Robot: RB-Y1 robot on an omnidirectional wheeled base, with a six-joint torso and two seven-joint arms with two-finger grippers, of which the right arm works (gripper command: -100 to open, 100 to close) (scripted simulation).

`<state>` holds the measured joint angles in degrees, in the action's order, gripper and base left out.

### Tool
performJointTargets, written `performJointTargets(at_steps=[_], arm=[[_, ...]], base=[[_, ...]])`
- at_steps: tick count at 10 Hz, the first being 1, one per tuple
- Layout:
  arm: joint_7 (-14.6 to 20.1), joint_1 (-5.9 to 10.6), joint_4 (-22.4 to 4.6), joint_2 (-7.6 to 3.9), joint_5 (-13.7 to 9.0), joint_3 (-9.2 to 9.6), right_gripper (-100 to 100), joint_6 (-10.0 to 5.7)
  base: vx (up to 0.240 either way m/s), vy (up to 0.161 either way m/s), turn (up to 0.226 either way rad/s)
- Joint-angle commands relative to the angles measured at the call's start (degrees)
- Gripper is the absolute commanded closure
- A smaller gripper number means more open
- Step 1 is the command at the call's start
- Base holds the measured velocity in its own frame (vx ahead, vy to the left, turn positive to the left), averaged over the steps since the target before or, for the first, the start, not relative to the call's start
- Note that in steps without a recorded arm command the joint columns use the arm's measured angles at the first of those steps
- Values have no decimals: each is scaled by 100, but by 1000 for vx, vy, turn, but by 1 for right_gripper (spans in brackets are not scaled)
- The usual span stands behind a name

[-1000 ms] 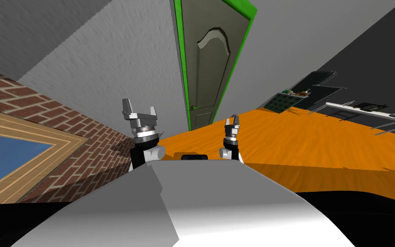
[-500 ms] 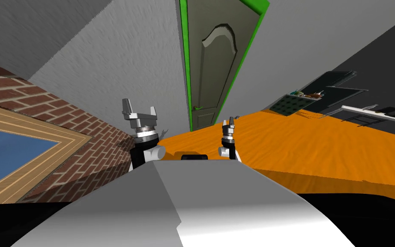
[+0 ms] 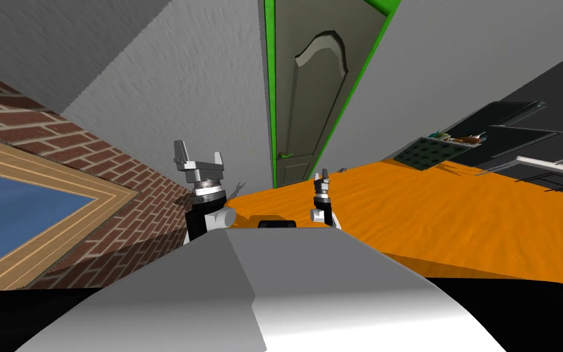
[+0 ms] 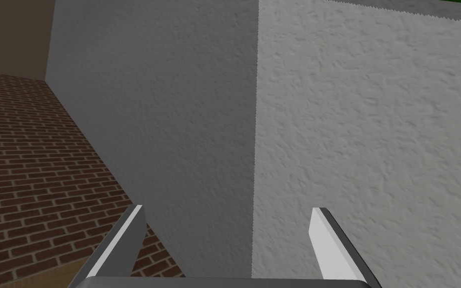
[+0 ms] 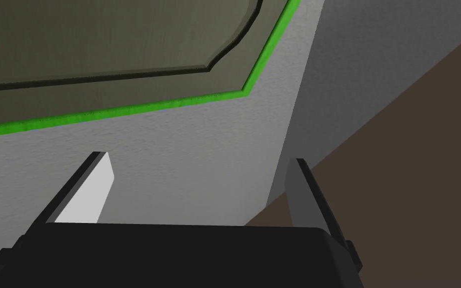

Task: Pull the door open

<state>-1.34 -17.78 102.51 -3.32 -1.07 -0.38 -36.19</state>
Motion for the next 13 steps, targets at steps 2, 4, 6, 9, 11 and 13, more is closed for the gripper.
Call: performJointTargets(at_steps=[2, 4, 6, 9, 11, 13], arm=[[37, 264, -437, -88, -14, -49, -100, 6], [54, 381, -752, -128, -20, -69, -100, -3], [71, 498, -1018, -167, -25, -88, -100, -12], [123, 858, -1646, -281, -43, -149, -100, -40], [140, 979, -1929, -318, -49, -169, -100, -50], [158, 1099, -2236, -354, -55, -190, -100, -59]], base=[[73, -2, 120], [57, -13, 69], [67, -15, 116], [78, -11, 137], [60, -15, 70], [46, -8, 82]])
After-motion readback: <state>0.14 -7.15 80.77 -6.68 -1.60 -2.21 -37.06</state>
